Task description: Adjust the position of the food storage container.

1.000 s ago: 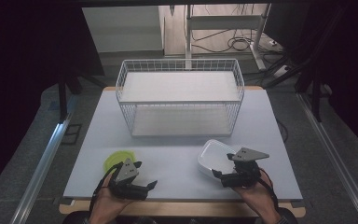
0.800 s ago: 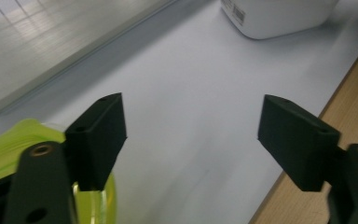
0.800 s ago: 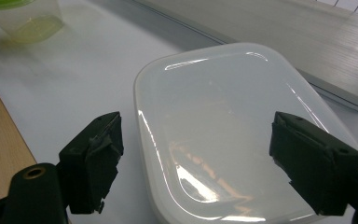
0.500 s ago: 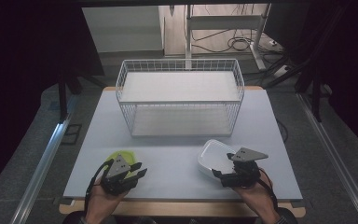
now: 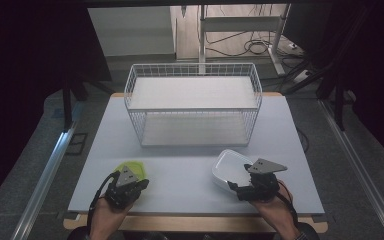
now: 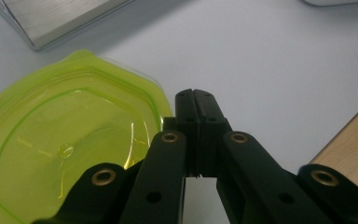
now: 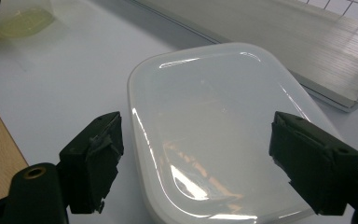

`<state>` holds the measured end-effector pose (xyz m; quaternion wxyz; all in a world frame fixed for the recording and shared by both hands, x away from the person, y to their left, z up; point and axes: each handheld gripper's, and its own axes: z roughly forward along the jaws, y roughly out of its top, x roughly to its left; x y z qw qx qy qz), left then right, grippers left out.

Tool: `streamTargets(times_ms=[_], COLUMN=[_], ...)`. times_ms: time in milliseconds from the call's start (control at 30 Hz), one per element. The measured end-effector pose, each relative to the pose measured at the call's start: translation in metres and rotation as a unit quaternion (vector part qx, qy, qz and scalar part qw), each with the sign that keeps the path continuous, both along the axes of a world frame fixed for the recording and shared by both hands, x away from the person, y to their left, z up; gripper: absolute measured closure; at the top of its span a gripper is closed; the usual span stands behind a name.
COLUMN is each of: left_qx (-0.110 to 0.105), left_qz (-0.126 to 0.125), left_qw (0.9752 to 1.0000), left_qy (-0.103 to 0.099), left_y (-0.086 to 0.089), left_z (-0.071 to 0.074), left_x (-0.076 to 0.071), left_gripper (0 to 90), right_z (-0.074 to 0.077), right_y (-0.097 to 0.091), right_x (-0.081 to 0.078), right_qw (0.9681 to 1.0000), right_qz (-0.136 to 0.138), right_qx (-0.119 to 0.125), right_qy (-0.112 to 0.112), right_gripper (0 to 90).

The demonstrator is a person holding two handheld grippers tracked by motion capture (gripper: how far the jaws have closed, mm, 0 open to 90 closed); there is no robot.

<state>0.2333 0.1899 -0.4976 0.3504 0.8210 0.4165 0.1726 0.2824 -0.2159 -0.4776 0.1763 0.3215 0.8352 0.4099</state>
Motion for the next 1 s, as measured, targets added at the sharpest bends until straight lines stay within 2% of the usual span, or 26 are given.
streamTargets(times_ms=[267,433,767,867,900,967,1000], left_qx=[-0.029,-0.032,-0.023,-0.027,-0.023,-0.029,-0.044], left_qz=[0.019,0.029,0.062,0.064,0.059,0.053,0.037], left_qw=[0.9992,0.9988,0.9974,0.9972,0.9977,0.9979,0.9981], left_qy=[0.02,0.022,0.029,0.029,0.025,0.025,0.025], left_y=[0.013,0.019,0.04,0.041,0.039,0.038,0.033], left_z=[-0.003,-0.004,-0.003,-0.004,-0.004,-0.003,-0.002], left_x=[0.005,0.007,0.011,0.011,0.011,0.011,0.01], left_gripper=[89.9,89.9,89.9,89.8,89.8,89.8,89.8], right_z=[0.0,-0.001,-0.001,-0.002,-0.002,-0.002,-0.001], right_y=[0.0,0.0,0.0,0.0,0.0,0.0,-0.001], right_x=[0.0,0.0,0.001,0.001,0.001,0.001,0.001], right_qw=[1.0,1.0,1.0,1.0,1.0,1.0,0.9999], right_qz=[-0.001,-0.001,-0.001,-0.001,-0.002,-0.003,-0.009], right_qx=[-0.002,-0.007,-0.008,-0.009,-0.009,-0.009,-0.01], right_qy=[0.0,0.0,-0.001,-0.001,0.0,0.0,0.004], right_gripper=[18.0,18.0,18.2,18.3,18.4,18.8,21.6])
